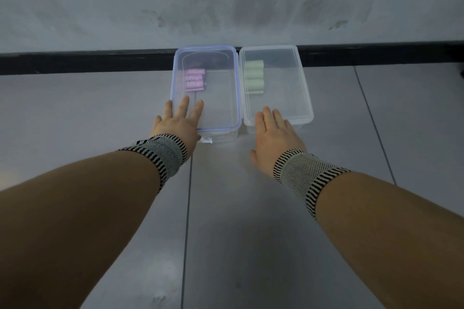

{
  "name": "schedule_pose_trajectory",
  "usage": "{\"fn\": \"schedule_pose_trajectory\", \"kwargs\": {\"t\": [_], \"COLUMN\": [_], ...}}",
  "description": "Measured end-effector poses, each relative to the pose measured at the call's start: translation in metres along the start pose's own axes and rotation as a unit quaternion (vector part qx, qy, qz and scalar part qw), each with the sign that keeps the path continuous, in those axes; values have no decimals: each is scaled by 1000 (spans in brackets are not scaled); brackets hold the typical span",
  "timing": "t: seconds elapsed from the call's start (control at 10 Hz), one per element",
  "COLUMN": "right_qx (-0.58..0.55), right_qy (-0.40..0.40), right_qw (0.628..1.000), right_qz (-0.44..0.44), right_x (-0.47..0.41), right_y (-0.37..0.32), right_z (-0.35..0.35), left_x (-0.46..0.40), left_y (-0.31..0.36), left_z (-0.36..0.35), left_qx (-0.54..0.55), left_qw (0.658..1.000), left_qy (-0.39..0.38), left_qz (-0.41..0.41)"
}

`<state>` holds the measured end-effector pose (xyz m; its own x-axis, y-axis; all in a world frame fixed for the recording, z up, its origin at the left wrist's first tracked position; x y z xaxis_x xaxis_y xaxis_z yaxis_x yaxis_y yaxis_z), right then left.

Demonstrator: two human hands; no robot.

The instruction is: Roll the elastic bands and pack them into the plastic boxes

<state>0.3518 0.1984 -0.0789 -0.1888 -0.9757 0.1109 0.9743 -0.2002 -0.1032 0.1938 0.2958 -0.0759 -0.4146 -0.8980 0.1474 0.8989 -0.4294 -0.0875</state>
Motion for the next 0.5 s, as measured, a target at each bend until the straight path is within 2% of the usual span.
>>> {"fn": "schedule_pose_trajectory", "kwargs": {"t": [0.3,0.5], "right_qx": [2,39], "right_qy": [18,72], "right_qw": [1000,996], "right_qz": [4,27], "right_x": [2,11], "right_y": [1,-7], "right_z": [1,20], "left_x": [3,20], "left_y": [-1,21], "left_z": [2,22], "left_qx": [6,14], "left_qw": [1000,996], "left_qy": [18,87], "left_qz": [8,-32]}}
Point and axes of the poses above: each hand's wrist, its own x-axis away from the middle knuckle, its own z-axis out of the back of the hand, y = z × x, the point moved 10 cm from there along -x, towards the middle knuckle, and after that the axes turned 15 degrees about y, right-handed, at the moved point
